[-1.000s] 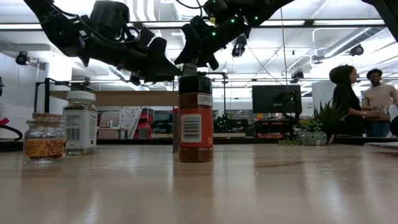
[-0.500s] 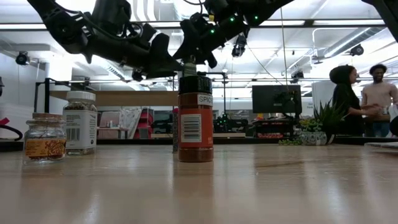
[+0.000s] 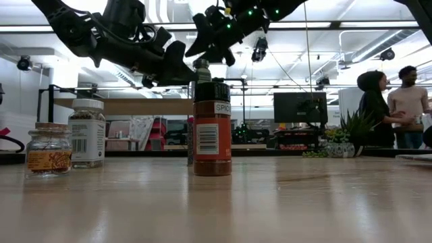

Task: Shelf spices
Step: Put the green seasoning bottle on the shelf

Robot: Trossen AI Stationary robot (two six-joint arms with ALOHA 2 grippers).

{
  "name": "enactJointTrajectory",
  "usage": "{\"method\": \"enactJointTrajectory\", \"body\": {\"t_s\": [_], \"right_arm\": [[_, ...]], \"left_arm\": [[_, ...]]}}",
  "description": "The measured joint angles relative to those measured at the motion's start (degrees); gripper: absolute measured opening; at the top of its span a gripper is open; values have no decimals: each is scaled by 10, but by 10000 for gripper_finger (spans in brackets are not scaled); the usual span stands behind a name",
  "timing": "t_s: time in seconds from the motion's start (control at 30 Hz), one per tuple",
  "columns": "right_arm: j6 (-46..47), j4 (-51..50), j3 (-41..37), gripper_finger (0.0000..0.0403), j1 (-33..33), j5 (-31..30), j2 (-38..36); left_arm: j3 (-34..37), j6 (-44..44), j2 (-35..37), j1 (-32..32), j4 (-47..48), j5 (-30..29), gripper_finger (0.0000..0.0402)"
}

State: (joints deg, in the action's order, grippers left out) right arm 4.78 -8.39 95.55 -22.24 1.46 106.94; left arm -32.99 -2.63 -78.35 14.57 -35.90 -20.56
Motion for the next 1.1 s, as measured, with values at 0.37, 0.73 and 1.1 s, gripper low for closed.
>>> {"method": "enactJointTrajectory", "body": {"t_s": [0.37,0.73,1.1], "right_arm": [[-49,-154,69,189,18,-32,0],[-73,-236,71,184,25,-28,-26],[-160,-343,68,181,35,-29,-56]], "left_arm": [[0,6,0,0,14,-28,208],[0,7,0,0,14,-29,207],[0,22,0,1,16,-51,207]]}}
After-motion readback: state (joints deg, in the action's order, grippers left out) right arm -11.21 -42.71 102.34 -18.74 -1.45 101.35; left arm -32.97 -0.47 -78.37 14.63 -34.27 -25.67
